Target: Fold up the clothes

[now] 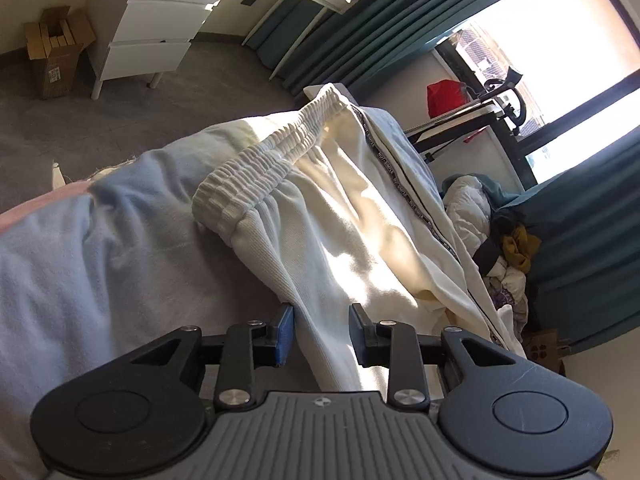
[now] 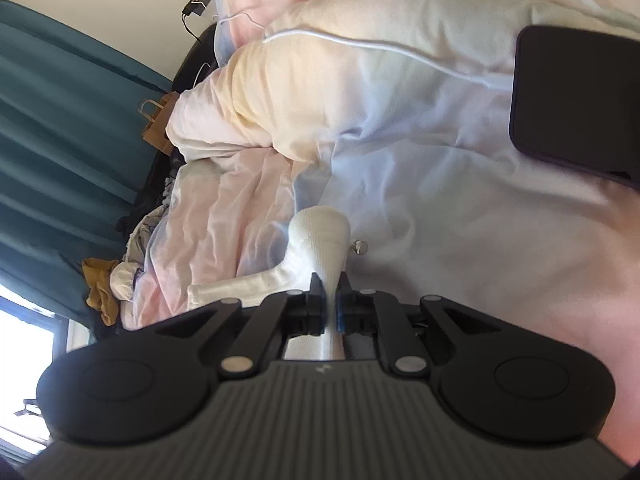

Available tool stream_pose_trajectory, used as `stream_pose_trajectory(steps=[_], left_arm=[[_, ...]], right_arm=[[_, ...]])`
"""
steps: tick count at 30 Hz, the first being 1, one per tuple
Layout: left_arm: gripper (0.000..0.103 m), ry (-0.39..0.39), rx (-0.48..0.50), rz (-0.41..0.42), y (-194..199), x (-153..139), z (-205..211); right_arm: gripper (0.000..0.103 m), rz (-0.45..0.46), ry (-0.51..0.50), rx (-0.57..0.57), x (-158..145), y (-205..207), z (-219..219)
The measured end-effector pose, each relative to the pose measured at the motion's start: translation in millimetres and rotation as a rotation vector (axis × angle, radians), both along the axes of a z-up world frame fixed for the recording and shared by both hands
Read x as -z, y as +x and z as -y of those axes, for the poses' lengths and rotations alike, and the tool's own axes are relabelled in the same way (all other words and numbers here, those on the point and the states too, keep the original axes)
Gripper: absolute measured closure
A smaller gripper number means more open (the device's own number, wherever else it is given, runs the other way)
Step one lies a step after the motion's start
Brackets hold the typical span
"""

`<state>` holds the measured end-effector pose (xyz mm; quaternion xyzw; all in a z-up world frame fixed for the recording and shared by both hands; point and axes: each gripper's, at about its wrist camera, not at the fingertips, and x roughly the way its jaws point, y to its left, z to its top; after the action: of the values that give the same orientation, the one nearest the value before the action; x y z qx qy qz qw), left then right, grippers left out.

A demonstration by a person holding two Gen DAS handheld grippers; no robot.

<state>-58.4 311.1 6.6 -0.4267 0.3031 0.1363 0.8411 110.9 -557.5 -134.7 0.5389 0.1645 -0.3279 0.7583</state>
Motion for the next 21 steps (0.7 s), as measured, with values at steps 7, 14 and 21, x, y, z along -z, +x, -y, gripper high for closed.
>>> stream_pose_trajectory(steps=[7, 14, 21], left_arm=[[0.041, 0.238, 0.098, 0.074, -8.4, -41.6, 46.4], [0.035, 0.347, 0.253, 0.09, 43.2, -43.7, 114.6], [0.033, 0.425, 0.439, 0.112, 123.5, -9.1, 197.2]], right_arm=[[0.048, 0.006, -0.15, 0.137, -33.5, -20.1, -6.8], [0.039, 0.114, -0.243, -0.036, -59.7, -4.5, -33.7], [0.038, 0.185, -0.261, -0.346, -73.4, 30.0, -88.6]])
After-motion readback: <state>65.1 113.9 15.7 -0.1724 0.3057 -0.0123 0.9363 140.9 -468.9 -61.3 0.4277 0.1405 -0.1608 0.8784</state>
